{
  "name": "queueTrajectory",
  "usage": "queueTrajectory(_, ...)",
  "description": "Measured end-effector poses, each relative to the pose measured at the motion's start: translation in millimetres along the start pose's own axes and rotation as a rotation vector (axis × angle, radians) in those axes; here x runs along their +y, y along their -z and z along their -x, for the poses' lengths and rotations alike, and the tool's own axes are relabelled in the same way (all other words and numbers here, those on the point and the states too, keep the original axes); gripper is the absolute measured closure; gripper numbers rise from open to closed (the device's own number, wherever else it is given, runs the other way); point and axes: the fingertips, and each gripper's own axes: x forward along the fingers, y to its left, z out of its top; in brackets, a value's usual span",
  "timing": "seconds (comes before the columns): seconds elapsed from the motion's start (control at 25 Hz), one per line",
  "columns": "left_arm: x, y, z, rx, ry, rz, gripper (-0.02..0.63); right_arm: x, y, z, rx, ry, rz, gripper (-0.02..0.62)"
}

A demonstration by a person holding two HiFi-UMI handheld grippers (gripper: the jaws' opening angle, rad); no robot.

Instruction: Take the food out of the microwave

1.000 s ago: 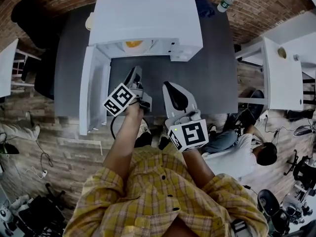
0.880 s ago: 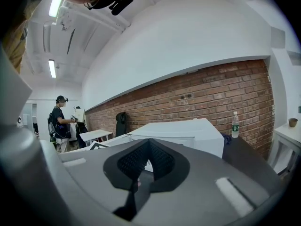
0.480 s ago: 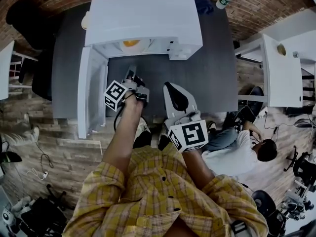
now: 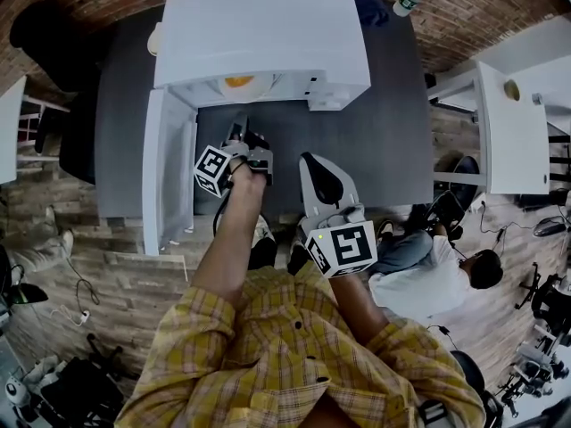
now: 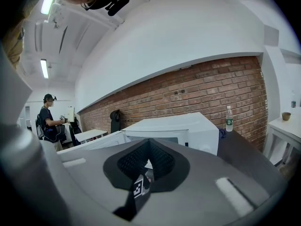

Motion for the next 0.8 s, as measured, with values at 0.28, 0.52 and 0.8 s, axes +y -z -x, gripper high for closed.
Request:
queueTrajectory(0.28, 7.2, -4.1, -12.4, -0.04, -0.013, -0.008, 0.489, -1.7, 0.4, -2.1, 0.008, 0.004, 0.017, 0.591)
queueTrajectory(0.52, 11.7, -6.0, -22.9, -0.067, 0.009, 0.029, 0.493, -4.4, 1.4, -4.3, 0.015, 0.009, 0.022, 0.591)
queueTrajectory(0.8, 24.4, -9.1, -34.7, -0.083, -0.012, 0.035, 0.5, -8.5, 6.3, -5.9, 0.026, 0.013, 0.015, 0.591)
